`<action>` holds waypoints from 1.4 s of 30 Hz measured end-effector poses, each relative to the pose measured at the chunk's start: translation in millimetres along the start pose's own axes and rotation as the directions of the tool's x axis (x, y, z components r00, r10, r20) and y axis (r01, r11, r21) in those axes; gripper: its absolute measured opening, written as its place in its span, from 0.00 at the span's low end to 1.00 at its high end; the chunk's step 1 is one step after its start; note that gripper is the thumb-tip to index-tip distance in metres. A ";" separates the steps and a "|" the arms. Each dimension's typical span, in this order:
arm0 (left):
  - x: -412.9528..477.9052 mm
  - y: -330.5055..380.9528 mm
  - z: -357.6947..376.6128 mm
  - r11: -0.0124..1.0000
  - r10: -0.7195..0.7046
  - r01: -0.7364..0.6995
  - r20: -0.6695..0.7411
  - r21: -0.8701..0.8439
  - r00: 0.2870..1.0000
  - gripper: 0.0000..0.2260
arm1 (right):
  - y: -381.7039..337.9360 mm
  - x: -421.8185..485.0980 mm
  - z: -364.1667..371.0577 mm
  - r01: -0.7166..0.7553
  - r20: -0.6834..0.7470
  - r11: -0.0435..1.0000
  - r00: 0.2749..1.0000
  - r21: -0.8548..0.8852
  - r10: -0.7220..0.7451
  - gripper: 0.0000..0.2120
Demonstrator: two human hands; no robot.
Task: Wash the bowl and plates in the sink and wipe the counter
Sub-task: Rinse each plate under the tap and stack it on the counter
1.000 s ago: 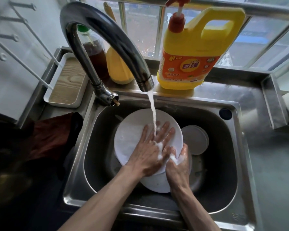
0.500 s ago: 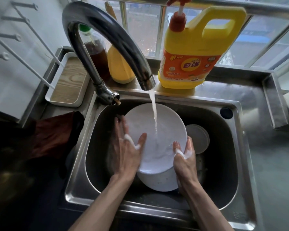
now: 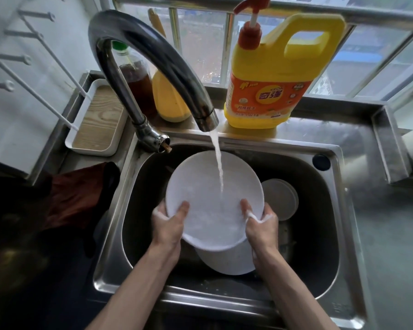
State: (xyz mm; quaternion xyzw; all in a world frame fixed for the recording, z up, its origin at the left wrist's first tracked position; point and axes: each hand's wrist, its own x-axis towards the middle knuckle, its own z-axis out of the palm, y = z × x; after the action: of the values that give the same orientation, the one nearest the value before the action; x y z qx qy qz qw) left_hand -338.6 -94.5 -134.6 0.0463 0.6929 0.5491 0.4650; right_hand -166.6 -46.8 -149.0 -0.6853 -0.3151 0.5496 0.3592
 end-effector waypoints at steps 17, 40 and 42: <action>-5.8 31.6 -27.1 0.957 0.048 -0.111 0.229 0.268 0.972 0.09 | -26.7 5.3 6.2 0.077 0.006 0.969 0.997 -0.235 -0.078 0.19; 0.7 6.6 -21.7 0.998 0.054 -0.048 -0.117 0.051 0.992 0.10 | -15.3 1.3 20.4 0.413 0.174 0.645 0.899 -0.642 -0.403 0.30; 1.1 7.9 -22.1 0.999 0.036 -0.033 -0.144 0.026 0.989 0.08 | -14.5 1.4 31.7 0.546 0.222 0.491 0.790 -0.679 -0.571 0.19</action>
State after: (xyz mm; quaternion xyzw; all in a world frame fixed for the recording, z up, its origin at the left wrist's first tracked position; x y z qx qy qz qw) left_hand -358.1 -106.6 -129.7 0.0239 0.7302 0.5510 0.4033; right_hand -197.9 -33.2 -142.0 -0.6379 -0.7006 0.2249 0.2276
